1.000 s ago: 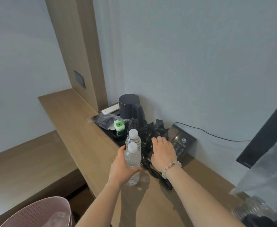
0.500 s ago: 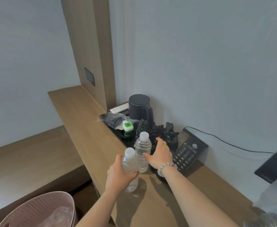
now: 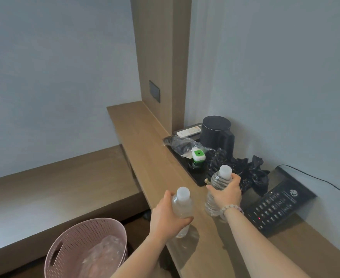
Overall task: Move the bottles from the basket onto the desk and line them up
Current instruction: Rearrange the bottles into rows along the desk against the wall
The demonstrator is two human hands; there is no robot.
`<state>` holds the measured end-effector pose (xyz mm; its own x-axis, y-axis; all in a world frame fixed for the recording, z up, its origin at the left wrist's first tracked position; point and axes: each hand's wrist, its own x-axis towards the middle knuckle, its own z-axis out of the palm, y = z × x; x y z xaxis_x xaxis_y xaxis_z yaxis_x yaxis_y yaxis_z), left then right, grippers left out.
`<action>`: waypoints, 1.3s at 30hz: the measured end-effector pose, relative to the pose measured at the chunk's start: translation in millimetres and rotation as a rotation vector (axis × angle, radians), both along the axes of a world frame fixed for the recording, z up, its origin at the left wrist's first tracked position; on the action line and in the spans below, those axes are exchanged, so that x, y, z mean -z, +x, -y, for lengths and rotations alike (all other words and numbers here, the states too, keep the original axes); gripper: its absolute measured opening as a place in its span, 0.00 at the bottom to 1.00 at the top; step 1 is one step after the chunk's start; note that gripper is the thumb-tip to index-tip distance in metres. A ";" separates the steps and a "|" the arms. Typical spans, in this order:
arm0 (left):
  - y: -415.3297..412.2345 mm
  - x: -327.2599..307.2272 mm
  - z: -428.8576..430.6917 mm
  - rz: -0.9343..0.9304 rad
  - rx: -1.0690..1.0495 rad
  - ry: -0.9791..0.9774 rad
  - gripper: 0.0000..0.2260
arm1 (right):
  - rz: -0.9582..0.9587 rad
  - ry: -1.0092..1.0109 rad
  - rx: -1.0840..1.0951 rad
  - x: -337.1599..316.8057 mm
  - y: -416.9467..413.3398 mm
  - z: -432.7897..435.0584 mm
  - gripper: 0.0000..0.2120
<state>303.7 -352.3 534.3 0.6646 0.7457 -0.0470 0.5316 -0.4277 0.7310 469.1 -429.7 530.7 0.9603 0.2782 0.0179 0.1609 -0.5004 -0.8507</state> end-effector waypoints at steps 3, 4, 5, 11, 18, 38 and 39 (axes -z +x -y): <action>3.7 2.0 -3.6 0.012 -0.003 -0.036 0.27 | 0.008 0.028 0.008 1.2 -2.2 2.5 0.33; 5.8 2.0 -4.5 0.014 0.005 -0.057 0.27 | 0.012 0.035 0.014 1.5 -3.6 4.9 0.33; 7.9 1.6 -5.6 0.015 0.019 -0.074 0.28 | 0.016 0.045 0.023 1.6 -5.1 7.3 0.33; 14.2 -1.8 -2.7 0.017 0.063 -0.085 0.27 | -0.048 0.098 0.069 1.4 -15.9 24.3 0.33; 31.1 -11.4 16.8 0.044 0.152 -0.111 0.27 | -0.064 0.144 0.173 -1.9 -36.8 67.5 0.28; 29.7 -24.6 155.1 0.044 0.356 -0.041 0.27 | -0.050 0.161 0.356 -28.2 -93.8 239.1 0.21; 26.2 -24.8 164.9 0.038 0.343 -0.039 0.28 | -0.049 0.162 0.355 -30.1 -98.6 248.1 0.21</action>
<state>329.9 -517.2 559.1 0.8781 0.4768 -0.0409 0.3335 -0.5484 0.7668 370.5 -677.8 560.8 0.9972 -0.0739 -0.0142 -0.0411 -0.3758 -0.9258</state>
